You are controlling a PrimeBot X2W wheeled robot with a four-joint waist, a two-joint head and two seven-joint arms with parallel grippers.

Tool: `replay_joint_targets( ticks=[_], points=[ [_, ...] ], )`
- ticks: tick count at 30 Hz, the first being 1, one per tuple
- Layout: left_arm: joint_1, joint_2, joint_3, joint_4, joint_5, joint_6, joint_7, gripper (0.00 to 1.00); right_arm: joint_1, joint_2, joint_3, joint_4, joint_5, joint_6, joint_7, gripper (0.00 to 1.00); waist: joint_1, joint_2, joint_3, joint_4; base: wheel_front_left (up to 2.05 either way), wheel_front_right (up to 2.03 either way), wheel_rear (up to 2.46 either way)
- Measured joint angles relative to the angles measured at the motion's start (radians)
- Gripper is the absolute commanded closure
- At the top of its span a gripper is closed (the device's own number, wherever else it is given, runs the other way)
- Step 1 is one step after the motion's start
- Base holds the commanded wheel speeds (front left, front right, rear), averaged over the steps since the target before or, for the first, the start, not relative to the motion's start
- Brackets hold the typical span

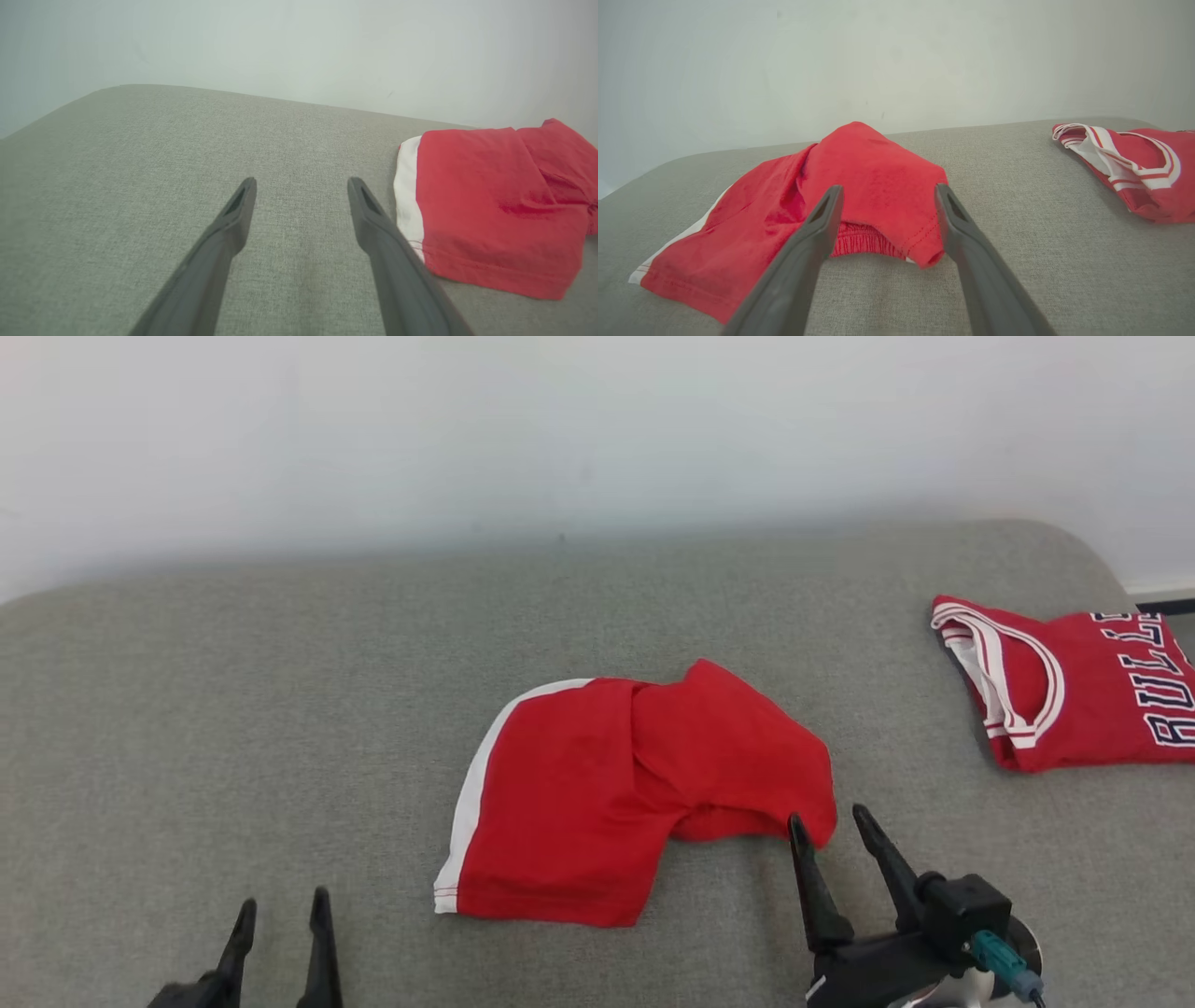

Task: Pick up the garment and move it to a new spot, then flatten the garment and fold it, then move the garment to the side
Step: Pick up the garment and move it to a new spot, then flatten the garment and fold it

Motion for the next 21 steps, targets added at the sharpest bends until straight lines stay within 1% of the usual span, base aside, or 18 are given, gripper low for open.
replay_joint_targets(
  ticks=[8, 14, 17, 21],
  points=[
    [0.093, -0.003, 0.024, -0.034, -0.001, -0.004, 0.000, 0.00, 0.028, 0.000, 0.007, 0.011, 0.000, 0.000, 0.000, 0.00, 0.0000, 0.0000, -0.025, 0.031, 0.00, 0.00, 0.00],
    [0.099, -0.003, 0.013, -0.041, -0.014, -0.003, 0.000, 0.00, 0.029, 0.000, 0.030, 0.023, 0.001, 0.000, 0.000, 0.00, 0.0000, 0.0001, -0.016, 0.047, 0.00, 0.00, 0.00],
    [0.091, -0.003, 0.002, -0.045, -0.017, 0.001, 0.000, 0.00, 0.026, -0.001, 0.092, 0.044, 0.022, 0.000, 0.000, 0.00, 0.0001, 0.0001, -0.005, 0.057, 0.00, 0.00, 0.00],
    [0.077, -0.003, -0.019, -0.045, -0.022, 0.001, 0.000, 0.00, 0.014, 0.001, 0.182, 0.111, 0.048, 0.000, 0.000, 0.00, 0.0001, 0.0001, 0.009, 0.079, 0.00, 0.00, 0.00]
  ],
)
